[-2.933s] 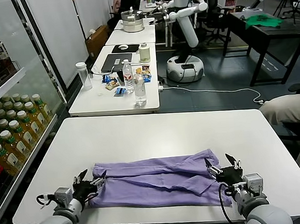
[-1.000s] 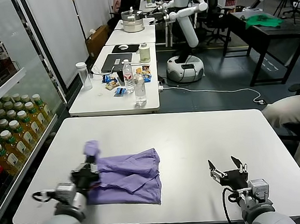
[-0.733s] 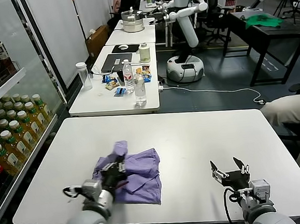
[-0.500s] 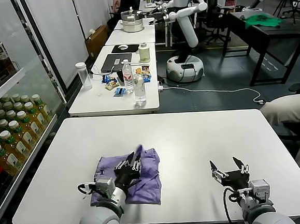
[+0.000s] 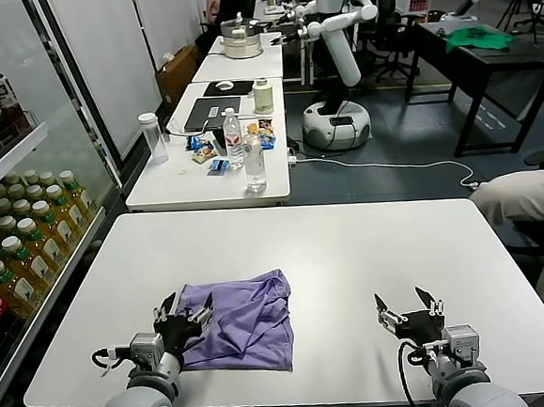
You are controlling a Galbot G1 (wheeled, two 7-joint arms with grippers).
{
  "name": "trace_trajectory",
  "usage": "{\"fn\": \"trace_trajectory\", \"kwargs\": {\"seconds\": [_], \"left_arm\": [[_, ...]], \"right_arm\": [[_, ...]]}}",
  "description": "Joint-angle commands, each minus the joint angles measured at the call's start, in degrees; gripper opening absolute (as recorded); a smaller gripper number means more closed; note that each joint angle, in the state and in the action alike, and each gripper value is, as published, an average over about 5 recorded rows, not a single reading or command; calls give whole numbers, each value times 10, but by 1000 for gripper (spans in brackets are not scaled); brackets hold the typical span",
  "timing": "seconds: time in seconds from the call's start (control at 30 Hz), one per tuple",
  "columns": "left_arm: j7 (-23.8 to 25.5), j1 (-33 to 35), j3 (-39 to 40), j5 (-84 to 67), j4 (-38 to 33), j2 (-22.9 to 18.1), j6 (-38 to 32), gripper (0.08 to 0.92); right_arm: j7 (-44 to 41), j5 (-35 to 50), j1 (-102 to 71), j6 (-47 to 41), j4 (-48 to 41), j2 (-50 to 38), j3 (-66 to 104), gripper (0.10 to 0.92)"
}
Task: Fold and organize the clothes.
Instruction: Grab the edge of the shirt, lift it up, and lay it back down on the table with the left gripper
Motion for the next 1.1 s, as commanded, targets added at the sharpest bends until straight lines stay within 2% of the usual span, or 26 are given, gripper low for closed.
{"fn": "trace_trajectory", "kwargs": {"seconds": [0.03, 0.33, 0.43, 0.83, 0.97, 1.1], "left_arm": [[4, 3, -40, 8, 106, 1, -18, 814], [22, 10, -45, -42, 99, 3, -24, 816], [25, 14, -48, -89, 86, -1, -13, 768], [25, 15, -35, -117, 74, -14, -7, 425], [21, 23, -44, -53, 36, -4, -12, 313], [11, 30, -104, 0, -32, 24, -10, 191]], "right_arm": [[0, -2, 2, 0, 1, -2, -2, 823], [-2, 2, 7, 1, -6, -2, -5, 823], [-2, 3, 8, 1, -8, -3, -4, 823], [-1, 12, 5, 0, -5, -3, 1, 823], [0, 13, 6, 0, -5, -3, 0, 823], [0, 16, 8, 0, -4, -4, 1, 823]]}}
